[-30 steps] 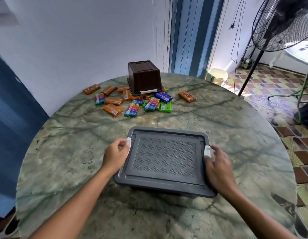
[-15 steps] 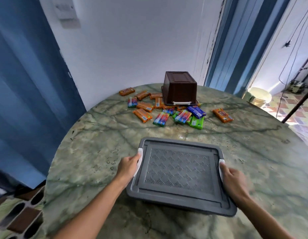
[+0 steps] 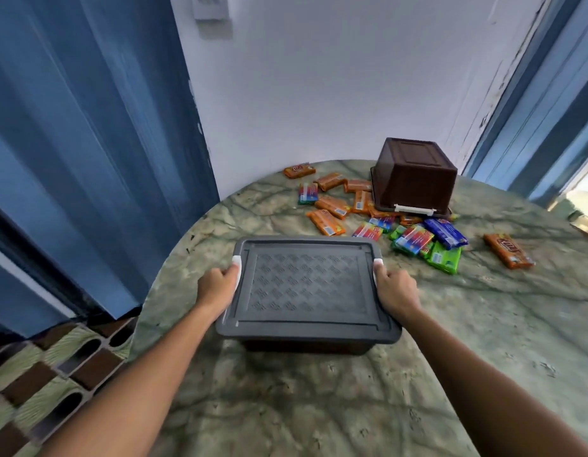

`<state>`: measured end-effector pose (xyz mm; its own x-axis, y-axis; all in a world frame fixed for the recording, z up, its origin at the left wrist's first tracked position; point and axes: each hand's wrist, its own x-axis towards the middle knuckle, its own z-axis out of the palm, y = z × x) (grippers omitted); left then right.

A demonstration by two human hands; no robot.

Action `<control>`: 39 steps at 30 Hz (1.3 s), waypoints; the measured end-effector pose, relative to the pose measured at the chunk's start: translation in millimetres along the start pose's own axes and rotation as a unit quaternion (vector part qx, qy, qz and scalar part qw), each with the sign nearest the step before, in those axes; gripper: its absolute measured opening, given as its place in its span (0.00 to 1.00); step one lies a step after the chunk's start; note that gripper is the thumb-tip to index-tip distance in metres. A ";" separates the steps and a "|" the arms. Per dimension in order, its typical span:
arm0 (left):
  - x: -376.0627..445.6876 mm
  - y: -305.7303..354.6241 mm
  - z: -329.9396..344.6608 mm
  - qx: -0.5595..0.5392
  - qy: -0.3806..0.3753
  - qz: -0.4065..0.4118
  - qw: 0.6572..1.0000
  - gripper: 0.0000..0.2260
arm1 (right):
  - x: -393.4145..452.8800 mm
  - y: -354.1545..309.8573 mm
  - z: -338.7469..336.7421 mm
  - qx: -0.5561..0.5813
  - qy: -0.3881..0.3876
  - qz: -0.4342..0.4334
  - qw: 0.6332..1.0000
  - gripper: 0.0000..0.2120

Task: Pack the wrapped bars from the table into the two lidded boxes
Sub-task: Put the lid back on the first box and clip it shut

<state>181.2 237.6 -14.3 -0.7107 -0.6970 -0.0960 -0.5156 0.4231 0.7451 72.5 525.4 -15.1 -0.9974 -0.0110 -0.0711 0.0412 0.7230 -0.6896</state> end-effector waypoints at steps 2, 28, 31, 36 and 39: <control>2.6 -2.4 1.4 0.001 0.006 0.009 1.000 0.27 | 1.2 0.5 1.9 0.000 0.001 0.006 1.000 0.30; -0.4 -11.5 3.6 0.163 0.050 0.054 0.984 0.24 | -7.3 -12.4 -0.1 -0.135 -0.041 0.010 0.990 0.30; -8.6 1.8 -0.4 0.240 0.048 0.127 0.961 0.15 | -24.6 -13.5 -19.0 -0.237 -0.103 -0.096 0.961 0.23; -55.9 45.7 12.8 0.269 0.044 0.318 0.908 0.15 | -40.9 22.8 -67.8 -0.306 -0.127 -0.249 0.910 0.27; -97.7 82.5 34.4 0.264 0.027 0.375 0.888 0.20 | -36.3 48.7 -108.7 -0.351 -0.133 -0.308 0.874 0.32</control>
<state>191.7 360.6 33.8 -0.9321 -0.1255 0.3399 -0.0697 0.9827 0.1717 104.3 636.1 32.3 -0.7650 -0.6401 -0.0716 -0.6381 0.7683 -0.0505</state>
